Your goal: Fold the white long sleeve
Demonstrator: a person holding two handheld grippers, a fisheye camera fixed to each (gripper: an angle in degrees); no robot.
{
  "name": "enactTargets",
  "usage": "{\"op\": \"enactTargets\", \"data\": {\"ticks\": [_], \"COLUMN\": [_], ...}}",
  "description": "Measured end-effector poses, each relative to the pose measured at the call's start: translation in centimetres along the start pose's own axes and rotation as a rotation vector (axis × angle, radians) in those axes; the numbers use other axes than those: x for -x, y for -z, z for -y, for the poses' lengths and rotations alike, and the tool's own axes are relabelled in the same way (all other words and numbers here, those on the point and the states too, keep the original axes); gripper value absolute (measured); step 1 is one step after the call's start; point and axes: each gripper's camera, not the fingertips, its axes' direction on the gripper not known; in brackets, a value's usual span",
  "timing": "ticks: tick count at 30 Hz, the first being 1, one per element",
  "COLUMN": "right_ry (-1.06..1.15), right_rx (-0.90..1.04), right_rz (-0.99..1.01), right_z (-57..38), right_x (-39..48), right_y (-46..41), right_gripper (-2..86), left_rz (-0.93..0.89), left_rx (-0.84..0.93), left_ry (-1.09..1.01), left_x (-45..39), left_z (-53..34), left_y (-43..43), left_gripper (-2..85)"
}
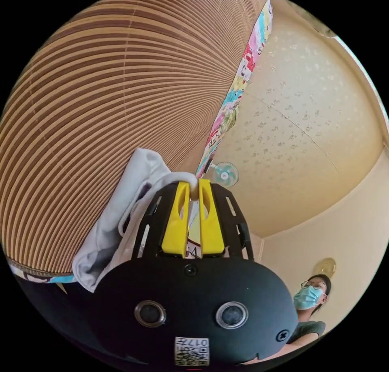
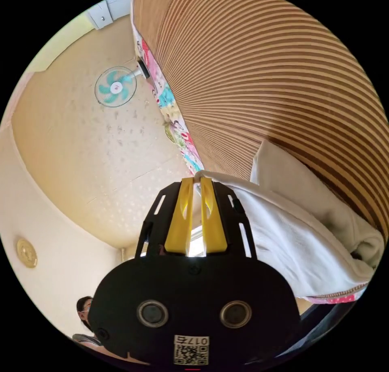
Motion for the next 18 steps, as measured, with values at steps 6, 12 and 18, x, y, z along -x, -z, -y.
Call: {"op": "enactTargets", "data": {"ticks": [6,12,18], "right_ry": [0.12,0.668,0.76], "right_rx": [-0.013,0.51,0.904], "right_rz": [-0.146,-0.956,-1.045], "right_z": [0.6,-6.4,-17.1], "right_x": [3.4,9.3,4.9], "right_y": [-5.1,-15.3,-23.8], "right_gripper": [3.1,3.8,9.1], "left_rz": [0.073,0.555,0.707], "left_rx": [-0.051,0.156,0.494], "left_ry": [-0.071,-0.309,-0.317], "left_x": [-1.0,-2.1,5.2], "left_z": [1.0,-4.0,-10.6], "left_y": [-1.3,-0.5,-4.7], "left_gripper": [8.5,14.4,14.9]}}
